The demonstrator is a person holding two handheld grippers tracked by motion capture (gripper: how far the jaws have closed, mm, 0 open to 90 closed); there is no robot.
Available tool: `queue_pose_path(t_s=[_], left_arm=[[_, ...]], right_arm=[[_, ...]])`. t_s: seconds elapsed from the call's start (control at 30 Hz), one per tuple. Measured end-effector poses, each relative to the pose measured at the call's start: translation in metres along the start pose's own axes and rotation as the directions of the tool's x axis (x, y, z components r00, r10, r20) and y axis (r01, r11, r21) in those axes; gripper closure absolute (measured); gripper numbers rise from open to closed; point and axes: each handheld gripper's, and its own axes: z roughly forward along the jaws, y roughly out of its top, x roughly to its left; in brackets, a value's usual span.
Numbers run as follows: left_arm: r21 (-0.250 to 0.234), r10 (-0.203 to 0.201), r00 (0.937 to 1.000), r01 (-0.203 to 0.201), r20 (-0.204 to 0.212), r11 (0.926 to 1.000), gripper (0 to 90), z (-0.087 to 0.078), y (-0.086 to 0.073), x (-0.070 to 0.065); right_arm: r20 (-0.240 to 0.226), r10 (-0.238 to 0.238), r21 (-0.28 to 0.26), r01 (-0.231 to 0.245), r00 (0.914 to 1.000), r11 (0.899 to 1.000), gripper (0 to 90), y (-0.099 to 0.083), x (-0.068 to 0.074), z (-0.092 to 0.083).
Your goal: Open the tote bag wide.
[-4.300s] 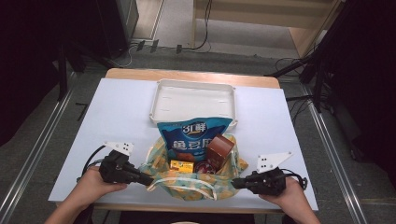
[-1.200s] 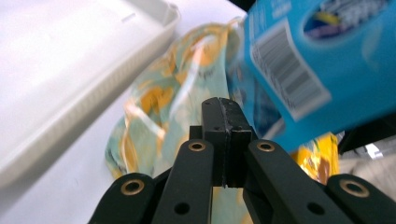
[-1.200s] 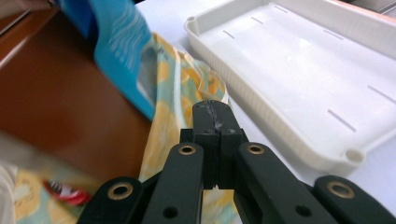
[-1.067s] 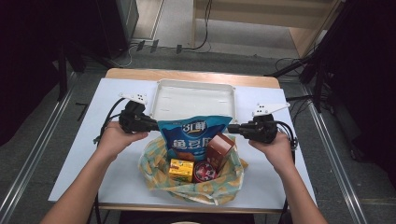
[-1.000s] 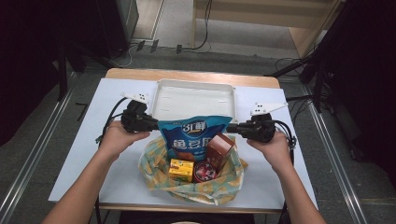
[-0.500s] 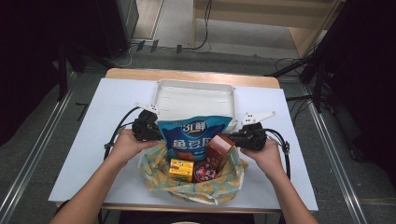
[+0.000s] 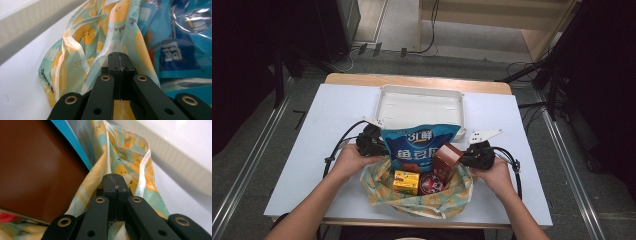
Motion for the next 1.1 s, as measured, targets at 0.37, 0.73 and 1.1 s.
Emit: queue_pose_path(t_s=[0.37, 0.73, 1.1], left_arm=[[0.018, -0.032, 0.9995, 0.032, -0.009, 0.9993, 90.0, 0.014, -0.012, 0.01], [0.074, -0.025, 0.9992, 0.027, -0.033, 0.9969, 90.0, 0.024, -0.02, 0.014], [0.016, 0.005, 0.9987, -0.005, -0.052, 0.9999, 90.0, -0.003, -0.012, 0.002]], right_arm=[[-0.022, 0.011, 0.026, -0.011, 0.9997, 1.0, 90.0, -0.018, -0.007, 0.016], [-0.031, 0.005, 0.088, -0.002, 0.9995, 0.996, 90.0, -0.028, -0.008, 0.025], [0.041, 0.014, 0.014, -0.015, 0.9991, 1.0, 90.0, -0.015, -0.005, -0.009]])
